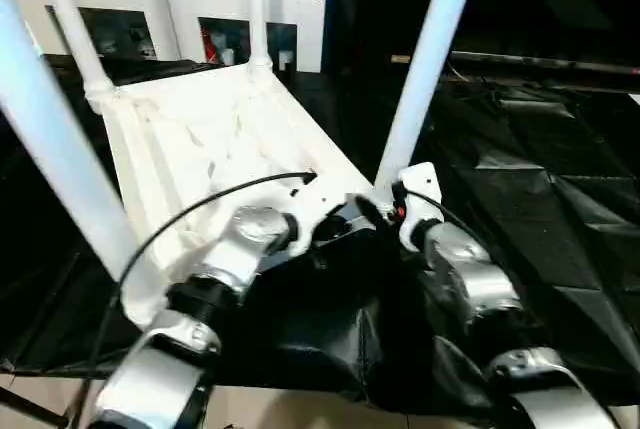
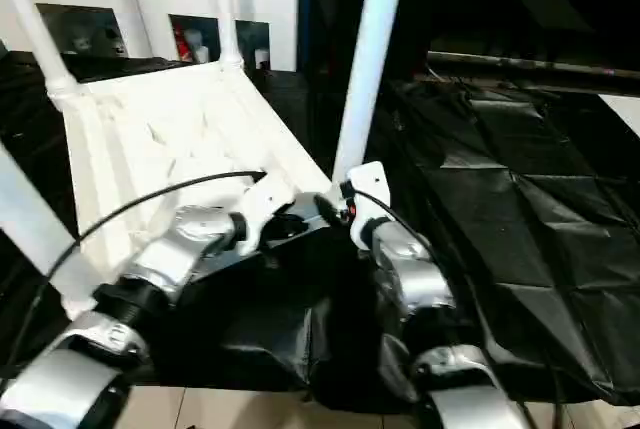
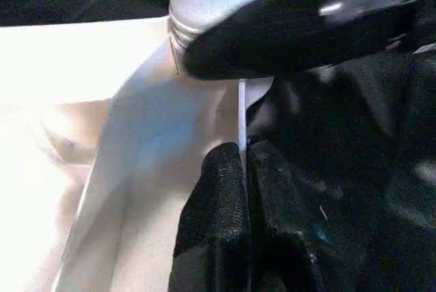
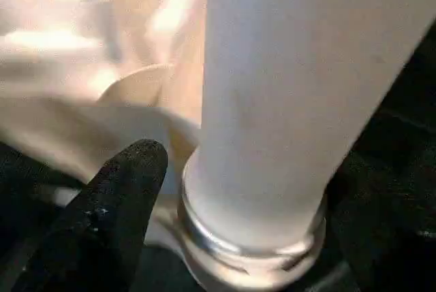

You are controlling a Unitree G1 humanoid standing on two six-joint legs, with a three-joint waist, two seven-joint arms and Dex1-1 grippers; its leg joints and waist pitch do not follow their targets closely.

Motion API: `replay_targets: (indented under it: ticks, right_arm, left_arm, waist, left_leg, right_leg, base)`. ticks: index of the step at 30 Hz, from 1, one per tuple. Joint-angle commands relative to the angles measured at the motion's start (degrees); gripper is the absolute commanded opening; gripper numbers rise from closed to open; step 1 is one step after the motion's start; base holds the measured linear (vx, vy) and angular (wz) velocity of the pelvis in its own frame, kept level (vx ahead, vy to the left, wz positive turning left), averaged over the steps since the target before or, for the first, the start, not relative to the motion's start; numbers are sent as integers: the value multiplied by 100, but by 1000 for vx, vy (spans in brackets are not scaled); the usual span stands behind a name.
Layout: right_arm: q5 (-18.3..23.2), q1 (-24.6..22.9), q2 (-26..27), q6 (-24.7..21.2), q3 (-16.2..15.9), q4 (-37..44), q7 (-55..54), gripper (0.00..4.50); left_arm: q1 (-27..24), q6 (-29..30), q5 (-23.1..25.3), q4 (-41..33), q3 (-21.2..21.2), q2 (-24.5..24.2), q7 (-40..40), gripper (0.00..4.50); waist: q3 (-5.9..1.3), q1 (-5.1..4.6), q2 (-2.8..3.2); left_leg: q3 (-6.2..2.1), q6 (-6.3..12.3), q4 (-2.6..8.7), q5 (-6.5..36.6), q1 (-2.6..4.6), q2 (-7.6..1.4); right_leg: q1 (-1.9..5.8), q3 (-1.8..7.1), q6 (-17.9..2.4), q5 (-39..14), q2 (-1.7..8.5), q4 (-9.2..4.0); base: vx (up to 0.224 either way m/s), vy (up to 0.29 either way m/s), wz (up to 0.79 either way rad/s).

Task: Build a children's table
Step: Rotate leg to tighten

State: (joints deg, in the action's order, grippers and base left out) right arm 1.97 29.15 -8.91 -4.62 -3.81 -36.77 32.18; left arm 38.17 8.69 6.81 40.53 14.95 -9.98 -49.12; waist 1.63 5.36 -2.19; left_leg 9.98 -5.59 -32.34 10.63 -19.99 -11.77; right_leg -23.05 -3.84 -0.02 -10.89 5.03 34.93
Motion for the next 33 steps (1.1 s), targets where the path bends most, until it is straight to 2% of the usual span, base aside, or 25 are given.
replay_targets:
  ticks: [1,4,5,6,7,8,9,11,12,13,17,20,21,23,29,30,31,32,33]
  right_arm:
    - [75,-121,-47,-15,-505,269,864,372]
    - [171,-222,-325,-68,-568,535,1377,372]
    - [221,-261,-450,-99,-591,650,1621,372]
    - [265,-301,-579,-123,-621,750,1849,372]
    - [307,-340,-711,-141,-646,841,2079,372]
    - [307,-340,-711,-141,-646,841,2079,372]
    - [399,-379,-882,-224,-651,953,2376,372]
    - [431,-392,-927,-271,-643,995,2466,372]
    - [466,-407,-956,-304,-646,1030,2544,372]
    - [482,-414,-970,-318,-648,1045,2580,372]
    - [574,-463,-1032,-469,-691,1147,2842,359]
    - [580,-475,-1030,-493,-702,1167,2873,322]
    - [596,-493,-1037,-521,-720,1197,2909,322]
    - [605,-513,-1038,-536,-733,1225,2928,298]
    - [656,-569,-1013,-624,-712,1300,2949,274]
    - [658,-578,-969,-613,-680,1275,2877,273]
    - [567,-545,-741,-533,-542,1024,2347,272]
    - [567,-545,-741,-533,-542,1024,2347,272]
    - [517,-520,-646,-482,-489,898,2100,272]
  left_arm:
    - [-141,-154,-95,-65,136,-59,-402,0]
    - [-221,-175,-211,-213,142,-266,-819,0]
    - [-270,-250,-298,-305,147,-366,-1083,0]
    - [-335,-257,-411,-443,152,-468,-1374,0]
    - [-411,-245,-543,-613,165,-587,-1705,0]
    - [-411,-245,-543,-613,165,-587,-1705,0]
    - [-522,-105,-696,-896,232,-809,-2186,0]
    - [-551,-54,-723,-972,265,-885,-2327,0]
    - [-570,-20,-741,-1013,274,-927,-2389,0]
    - [-579,-4,-749,-1032,279,-947,-2417,0]
    - [-621,20,-775,-1084,256,-1015,-2510,0]
    - [-626,16,-773,-1083,249,-1023,-2521,0]
    - [-637,24,-776,-1097,244,-1033,-2541,0]
    - [-645,31,-778,-1111,236,-1041,-2554,0]
    - [-658,97,-805,-1174,220,-1061,-2548,0]
    - [-647,94,-775,-1146,207,-1023,-2448,0]
    - [-574,50,-621,-969,170,-849,-1978,0]
    - [-574,50,-621,-969,170,-849,-1978,0]
    - [-538,40,-553,-886,157,-773,-1770,0]
  waist:
    - [-231,40,-35]
    - [-226,14,-34]
    - [-221,12,-28]
    - [-227,16,-48]
    - [-234,20,-40]
    - [-234,20,-40]
    - [-250,17,-44]
    - [-267,28,-23]
    - [-271,46,-31]
    - [-265,72,-38]
    - [-248,99,-36]
    - [-243,106,-36]
    - [-243,110,-47]
    - [-247,107,-40]
    - [-257,104,-36]
    - [-259,106,-34]
    - [-257,100,-42]
    - [-245,92,-40]
    - [-232,90,-39]
  left_leg:
    - [-23,265,389,1343,-39,-128]
    - [-21,293,393,1328,-45,-142]
    - [-21,277,398,1365,-36,-144]
    - [-23,293,391,1344,-39,-147]
    - [-19,306,384,1266,-27,-160]
    - [-19,306,384,1266,-27,-160]
    - [-9,359,364,1107,-21,-162]
    - [12,441,330,824,-5,-155]
    - [31,511,307,648,9,-147]
    - [28,546,307,586,-16,-146]
    - [28,445,324,858,-3,-154]
    - [23,361,333,926,-8,-151]
    - [20,322,337,936,-6,-151]
    - [18,307,337,909,0,-149]
    - [22,327,322,802,-5,-142]
    - [22,328,320,797,-2,-143]
    - [24,315,320,785,-5,-142]
    - [21,294,330,832,-7,-142]
    - [18,222,345,982,1,-143]
  right_leg:
    - [287,242,-852,-1539,316,-503]
    - [280,247,-946,-1430,313,-479]
    - [268,246,-967,-1460,313,-486]
    - [281,248,-996,-1434,324,-467]
    - [281,253,-1058,-1259,322,-452]
    - [281,253,-1058,-1259,322,-452]
    - [282,254,-1190,-880,316,-398]
    - [277,258,-1352,-350,296,-343]
    - [269,255,-1482,33,274,-304]
    - [298,246,-1532,169,275,-283]
    - [304,243,-1475,-253,300,-323]
    - [307,251,-1387,-480,313,-342]
    - [309,252,-1330,-545,311,-348]
    - [304,252,-1319,-518,304,-342]
    - [310,247,-1380,-274,294,-317]
    - [311,247,-1387,-265,297,-315]
    - [306,253,-1386,-263,300,-315]
    - [299,248,-1381,-344,298,-326]
    - [295,248,-1322,-659,311,-366]
  base:
    - [0,0,0]
    - [0,0,0]
    - [0,0,0]
    - [0,0,0]
    - [0,0,0]
    - [0,0,0]
    - [0,0,0]
    - [0,0,0]
    - [0,0,0]
    - [0,0,0]
    - [0,0,0]
    - [0,0,0]
    - [0,0,0]
    - [0,0,0]
    - [0,0,0]
    - [0,0,0]
    - [0,0,0]
    - [0,0,0]
    - [0,0,0]
